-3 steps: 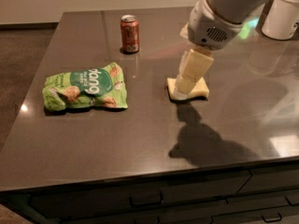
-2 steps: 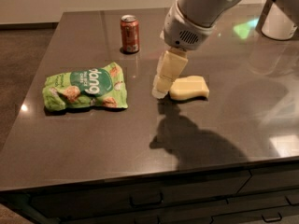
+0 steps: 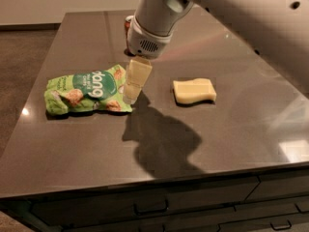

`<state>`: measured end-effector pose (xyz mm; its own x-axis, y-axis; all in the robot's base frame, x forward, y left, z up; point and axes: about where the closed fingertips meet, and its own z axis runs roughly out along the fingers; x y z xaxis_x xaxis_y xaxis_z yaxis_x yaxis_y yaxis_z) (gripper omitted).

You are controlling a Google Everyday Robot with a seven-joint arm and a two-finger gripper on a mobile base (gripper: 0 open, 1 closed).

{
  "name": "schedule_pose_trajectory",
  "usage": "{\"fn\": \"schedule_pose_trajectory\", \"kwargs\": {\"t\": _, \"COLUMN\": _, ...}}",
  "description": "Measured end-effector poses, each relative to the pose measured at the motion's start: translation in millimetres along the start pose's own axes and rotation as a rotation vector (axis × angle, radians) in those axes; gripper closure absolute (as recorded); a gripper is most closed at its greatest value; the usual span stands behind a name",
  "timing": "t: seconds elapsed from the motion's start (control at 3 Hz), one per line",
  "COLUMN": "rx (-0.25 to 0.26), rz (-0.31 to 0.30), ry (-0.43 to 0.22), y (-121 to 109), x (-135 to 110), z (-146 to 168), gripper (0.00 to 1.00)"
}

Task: Pick green rice chip bag

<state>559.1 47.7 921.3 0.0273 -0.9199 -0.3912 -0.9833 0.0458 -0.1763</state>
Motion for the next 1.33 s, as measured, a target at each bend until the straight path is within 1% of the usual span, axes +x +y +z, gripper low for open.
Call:
{"fn": "schedule_pose_trajectory", "kwargs": {"t": 0.33, "rx": -0.022, "rz": -0.037, "ry": 0.013, "y": -7, "x": -26, "z": 22, "gripper": 0.00}}
{"fn": "schedule_pose_trajectory", "kwargs": {"t": 0.67, "rx": -0.037, "rz": -0.075, "ry": 0.036, "y": -12, "x": -45, "z": 39, "gripper": 0.00}}
{"fn": "schedule_pose_trajectory", "kwargs": {"t": 1.33, "rx": -0.065, "rz": -0.149, "ry": 0.093, "y": -7, "x": -70, "z": 70, "gripper": 0.00}}
